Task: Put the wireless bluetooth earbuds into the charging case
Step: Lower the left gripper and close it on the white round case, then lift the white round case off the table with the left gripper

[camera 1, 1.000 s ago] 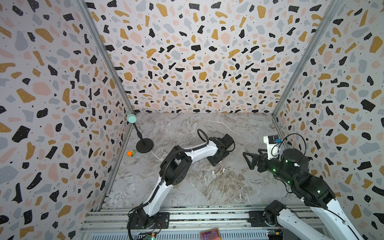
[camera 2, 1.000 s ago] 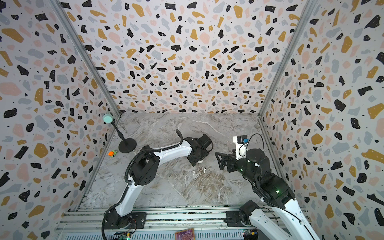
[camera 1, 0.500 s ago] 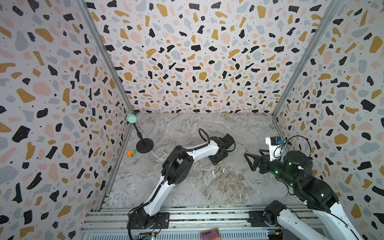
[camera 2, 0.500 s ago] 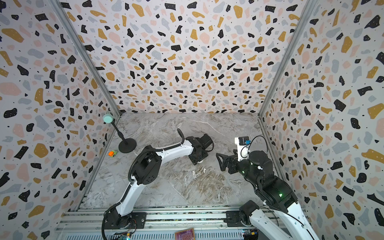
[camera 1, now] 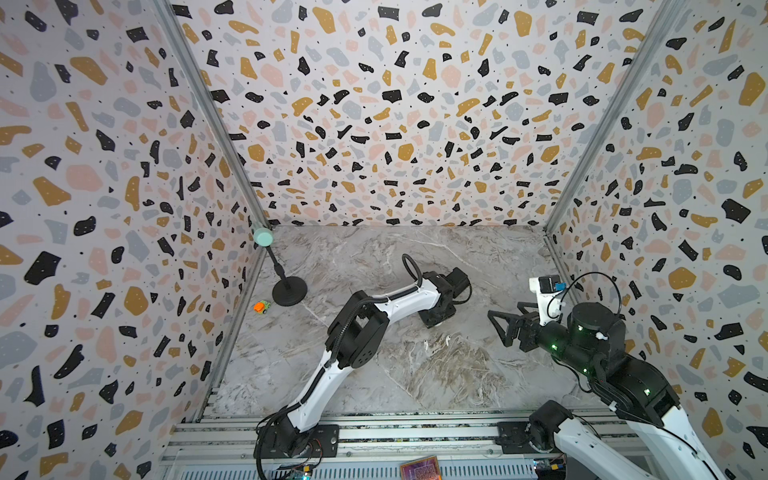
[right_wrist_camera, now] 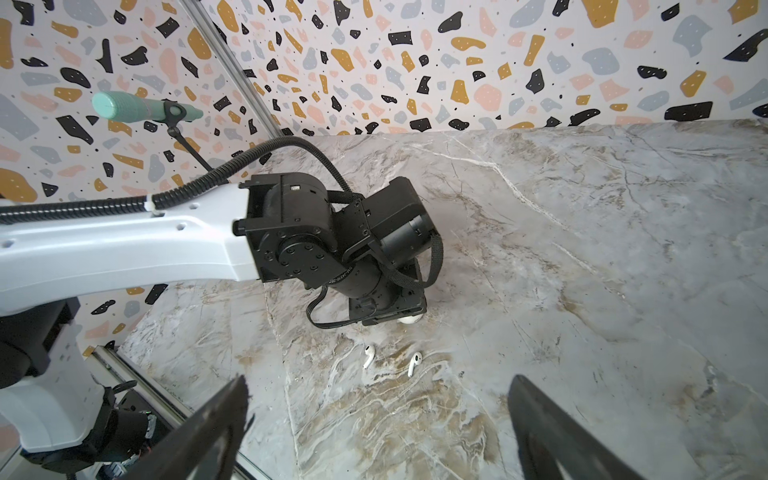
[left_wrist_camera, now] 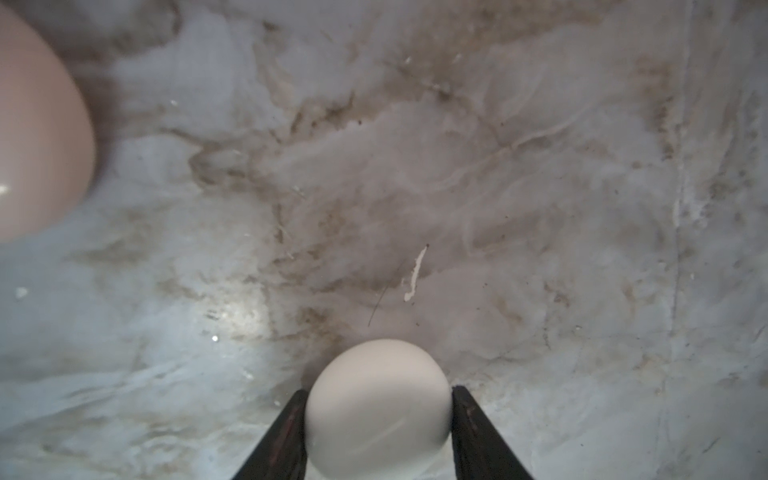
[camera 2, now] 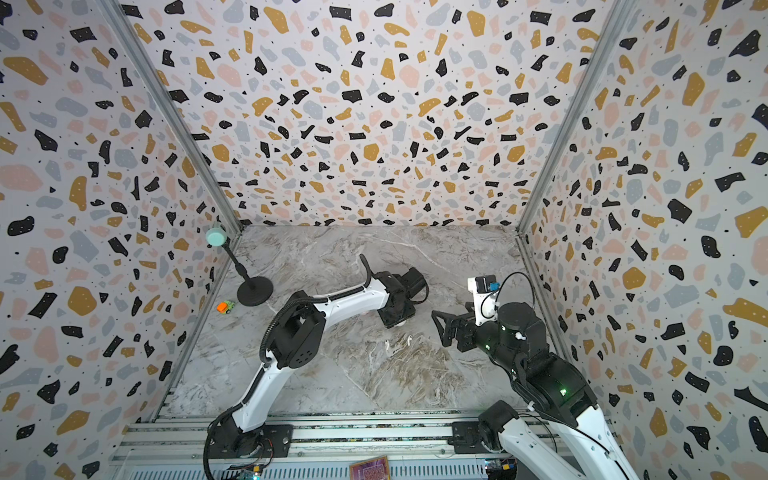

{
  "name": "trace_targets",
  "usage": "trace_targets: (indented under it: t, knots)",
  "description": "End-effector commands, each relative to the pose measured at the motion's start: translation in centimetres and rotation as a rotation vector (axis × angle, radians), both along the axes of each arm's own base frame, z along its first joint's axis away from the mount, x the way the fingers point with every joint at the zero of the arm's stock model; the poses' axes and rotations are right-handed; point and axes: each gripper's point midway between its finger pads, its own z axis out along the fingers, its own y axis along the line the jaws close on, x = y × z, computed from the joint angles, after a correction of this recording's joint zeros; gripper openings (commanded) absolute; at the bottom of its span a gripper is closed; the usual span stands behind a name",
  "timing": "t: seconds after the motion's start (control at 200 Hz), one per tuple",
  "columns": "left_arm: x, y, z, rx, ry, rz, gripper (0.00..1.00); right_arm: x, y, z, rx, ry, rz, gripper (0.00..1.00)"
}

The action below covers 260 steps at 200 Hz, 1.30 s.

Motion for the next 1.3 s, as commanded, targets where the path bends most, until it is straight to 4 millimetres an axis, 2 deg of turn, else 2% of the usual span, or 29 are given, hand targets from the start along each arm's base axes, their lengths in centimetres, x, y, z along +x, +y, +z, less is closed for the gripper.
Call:
trace_targets:
  t: [0.0,0.1,0.25,0.32,0.586,0.861,1.076,1.156,1.296]
  knots:
    - [-2.2,5.7,-3.0,0.271,0.12,-0.116,0.47,-0.9,-0.1,1.7,0.02,-0.032,0.024,0.98]
    - [-2.3,6.5,-2.5,0.322,0.121,-0.213,0.44,-0.9,0.0,1.7,0.025,-0.029,0.031,0.98]
    - [-2.7,6.8,-2.8,0.349,0.133,-0.387,0.42,-0.9,0.3,1.6,0.039,-0.023,0.042,0.98]
    - [-2.8,7.6,-2.8,0.384,0.133,-0.459,0.42,-0.9,0.5,1.5,0.044,-0.015,0.047,0.98]
    - [-4.5,7.9,-4.4,0.363,0.196,-0.663,0.49,-0.9,1.0,1.7,0.07,-0.006,0.064,0.98]
    - [-4.1,8.4,-4.6,0.361,0.2,-0.69,0.59,-1.2,1.2,2.0,0.089,0.0,0.075,0.98]
    - [-3.7,7.8,-4.4,0.339,0.191,-0.708,0.67,-1.5,1.2,2.5,0.099,-0.003,0.085,0.98]
    - [-3.3,7.8,-4.3,0.341,0.186,-0.686,0.74,-1.5,1.2,2.6,0.101,-0.005,0.086,0.98]
    - [-3.4,7.4,-4.2,0.302,0.197,-0.607,0.76,-1.6,1.3,2.5,0.098,-0.003,0.09,0.98]
